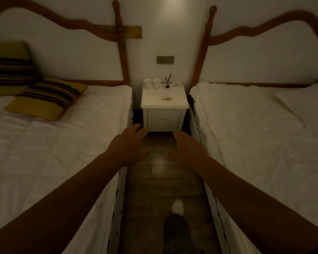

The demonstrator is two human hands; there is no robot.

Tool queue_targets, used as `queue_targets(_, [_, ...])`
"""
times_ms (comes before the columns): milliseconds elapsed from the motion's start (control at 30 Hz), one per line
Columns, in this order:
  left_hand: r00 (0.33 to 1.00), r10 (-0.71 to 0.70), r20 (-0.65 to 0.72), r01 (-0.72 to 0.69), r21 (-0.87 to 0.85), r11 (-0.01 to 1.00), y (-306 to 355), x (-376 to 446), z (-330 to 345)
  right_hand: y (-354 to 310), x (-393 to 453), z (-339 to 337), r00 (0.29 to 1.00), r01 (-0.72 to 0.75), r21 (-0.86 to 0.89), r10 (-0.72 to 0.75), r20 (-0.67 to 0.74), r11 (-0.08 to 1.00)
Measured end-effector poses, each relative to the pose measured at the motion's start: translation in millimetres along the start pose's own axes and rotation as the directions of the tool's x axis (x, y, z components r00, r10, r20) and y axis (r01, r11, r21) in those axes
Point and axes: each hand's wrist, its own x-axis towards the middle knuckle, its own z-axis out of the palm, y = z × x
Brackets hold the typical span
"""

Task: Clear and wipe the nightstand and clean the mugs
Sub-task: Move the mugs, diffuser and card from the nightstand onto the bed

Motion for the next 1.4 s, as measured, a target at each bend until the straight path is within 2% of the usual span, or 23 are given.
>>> queue_targets(367, [0.995,-0.06,0.076,0.062,-0.022,0.998,-17.8,238.1,-6.5,74.7,228.1,-49.5,0.997,0.049,0.01,-0.05,0.051,0.999])
queue_targets(500, [0.995,-0.083,0.063,0.087,-0.065,0.994,-34.5,298.5,-11.1,81.9,293.7,-70.6,0.996,0.071,-0.01,-0.07,0.063,0.997])
queue_targets(667, [0.988,-0.111,0.111,0.122,-0.093,0.988,-76.0,382.7,-7.5,75.6,381.2,-78.7,0.993,0.106,0.018,-0.107,0.053,0.994])
queue_targets(867, [0.986,-0.102,0.134,0.117,-0.108,0.987,-144.9,502.4,-3.8,59.8,504.0,-76.4,0.994,0.056,-0.018,-0.054,0.094,0.998])
queue_targets(1033, [0.976,-0.066,0.21,0.087,-0.093,0.992,-200.8,605.2,-3.8,52.5,609.5,-72.5,0.992,-0.045,0.003,0.044,0.12,0.999])
queue_targets(1233, [0.966,-0.081,0.244,0.112,-0.117,0.987,-239.0,697.6,16.2,49.8,708.6,-68.4,0.989,-0.073,0.047,0.066,0.136,0.996])
queue_targets(1400, [0.955,-0.116,0.272,0.159,-0.143,0.977,-257.5,768.5,49.0,63.6,797.0,-60.2,0.976,-0.069,0.034,0.061,0.211,0.997])
